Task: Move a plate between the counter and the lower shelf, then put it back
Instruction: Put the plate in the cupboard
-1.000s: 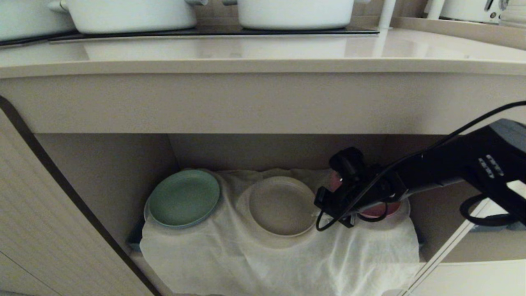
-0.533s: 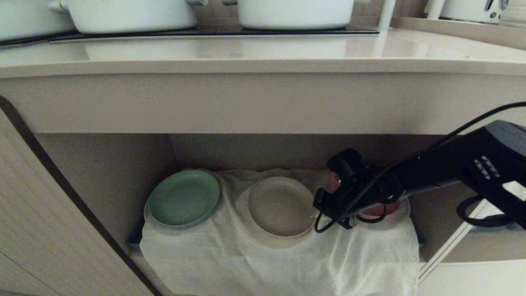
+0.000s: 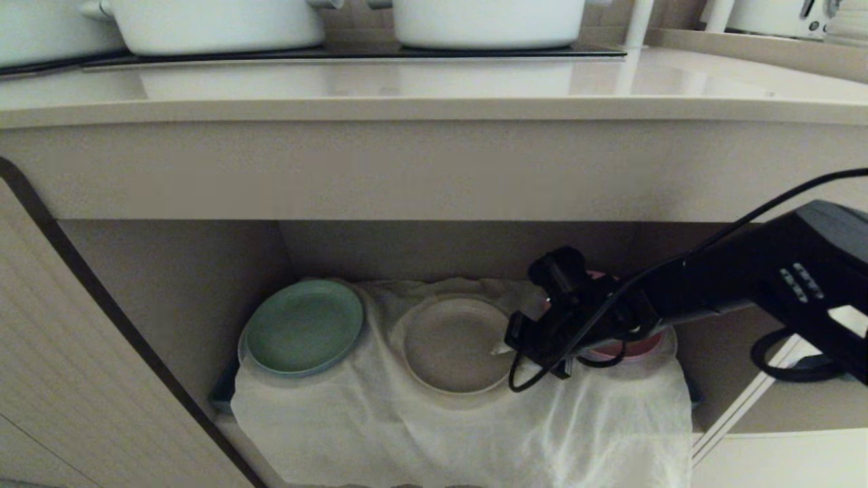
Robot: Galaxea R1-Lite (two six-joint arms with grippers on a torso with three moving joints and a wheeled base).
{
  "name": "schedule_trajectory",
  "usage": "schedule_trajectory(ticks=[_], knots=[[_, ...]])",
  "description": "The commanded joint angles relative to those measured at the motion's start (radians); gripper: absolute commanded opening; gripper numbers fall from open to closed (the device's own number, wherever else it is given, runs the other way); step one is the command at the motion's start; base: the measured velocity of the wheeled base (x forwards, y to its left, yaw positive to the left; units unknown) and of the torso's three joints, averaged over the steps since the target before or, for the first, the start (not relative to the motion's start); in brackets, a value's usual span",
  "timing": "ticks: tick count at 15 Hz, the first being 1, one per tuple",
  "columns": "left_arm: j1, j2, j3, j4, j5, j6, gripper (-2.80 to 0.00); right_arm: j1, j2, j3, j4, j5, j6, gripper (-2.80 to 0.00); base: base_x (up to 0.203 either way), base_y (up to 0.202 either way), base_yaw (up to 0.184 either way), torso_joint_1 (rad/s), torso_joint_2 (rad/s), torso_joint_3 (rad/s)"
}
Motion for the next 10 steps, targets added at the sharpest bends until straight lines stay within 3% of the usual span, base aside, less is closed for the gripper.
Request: schedule_trajectory(ticks=[1, 10], knots=[[0.000, 0.000, 0.000, -0.001, 0.000, 0.001, -2.80, 0.002, 0.000, 0.002, 0.006, -0.003, 0.006, 0.00, 0.000, 0.000, 0.000, 0.000, 0.00, 0.000], [0.000, 0.000, 0.000, -0.001, 0.000, 0.001, -2.80, 0.003, -0.011, -0.024, 0.002, -0.002, 0.012, 0.00, 0.000, 0.000, 0.000, 0.000, 0.00, 0.000]])
